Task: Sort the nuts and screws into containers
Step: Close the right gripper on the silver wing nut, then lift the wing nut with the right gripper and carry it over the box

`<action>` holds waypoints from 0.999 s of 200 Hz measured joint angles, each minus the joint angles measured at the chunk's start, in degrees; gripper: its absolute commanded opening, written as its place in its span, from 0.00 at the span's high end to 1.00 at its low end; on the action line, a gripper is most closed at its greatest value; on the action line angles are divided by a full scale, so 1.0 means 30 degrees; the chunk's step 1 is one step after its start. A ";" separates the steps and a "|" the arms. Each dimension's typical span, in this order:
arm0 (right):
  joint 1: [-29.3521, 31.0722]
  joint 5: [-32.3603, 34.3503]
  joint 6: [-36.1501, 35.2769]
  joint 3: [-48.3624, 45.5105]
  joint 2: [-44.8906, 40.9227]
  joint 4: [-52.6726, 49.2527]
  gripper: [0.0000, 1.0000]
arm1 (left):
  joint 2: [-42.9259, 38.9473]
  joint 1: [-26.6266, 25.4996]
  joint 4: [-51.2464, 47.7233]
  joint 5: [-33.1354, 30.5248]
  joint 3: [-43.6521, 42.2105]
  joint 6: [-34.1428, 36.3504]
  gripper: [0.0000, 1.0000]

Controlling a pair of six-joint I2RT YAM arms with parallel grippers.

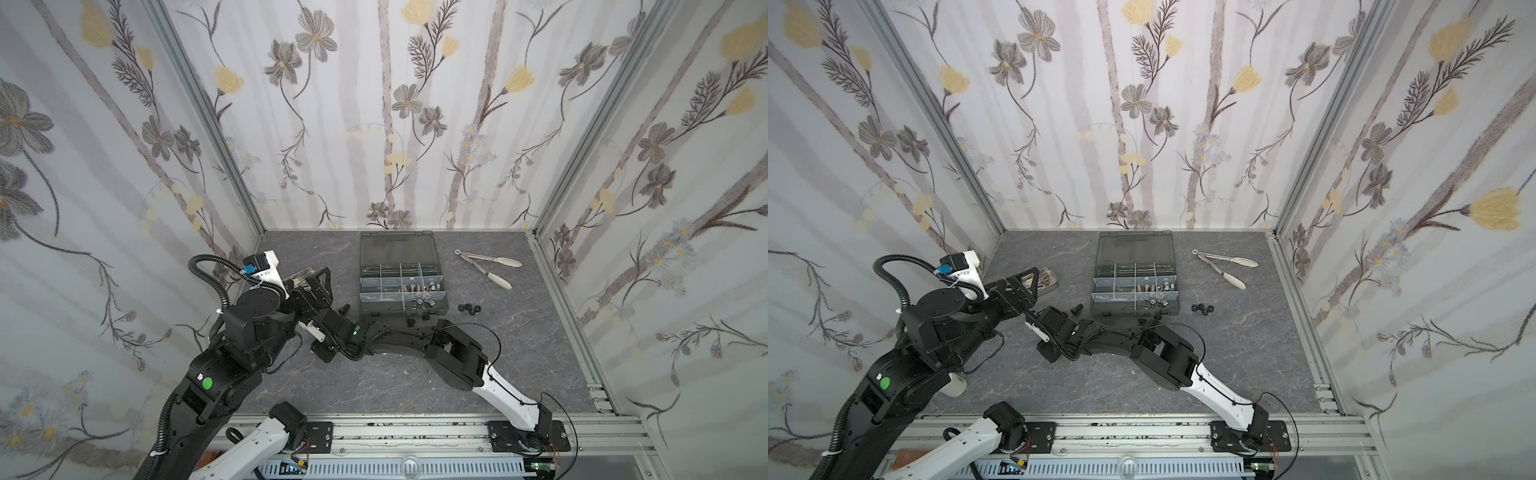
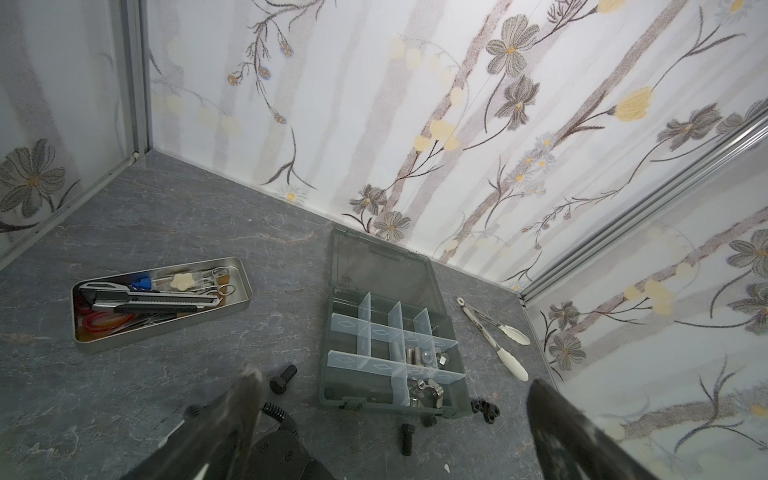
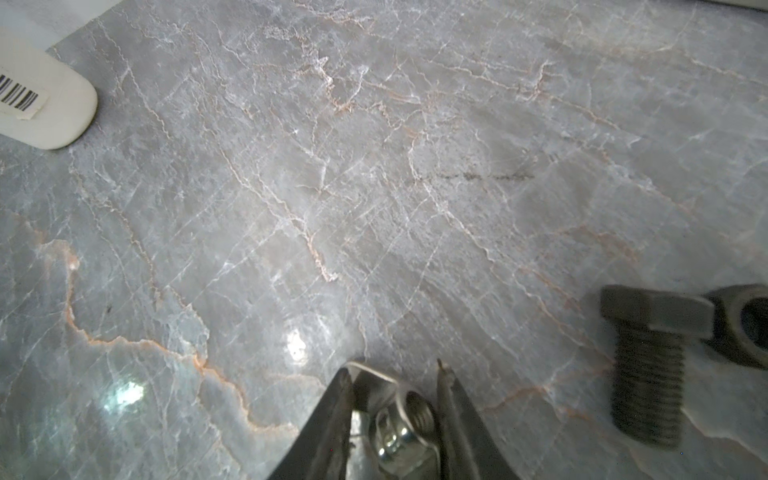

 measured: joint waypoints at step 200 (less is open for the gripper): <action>0.0095 0.2244 -0.0692 -0.1537 -0.0911 -0.0029 0.84 | 0.0583 0.0000 0.0022 0.0153 0.0306 -0.0058 0.00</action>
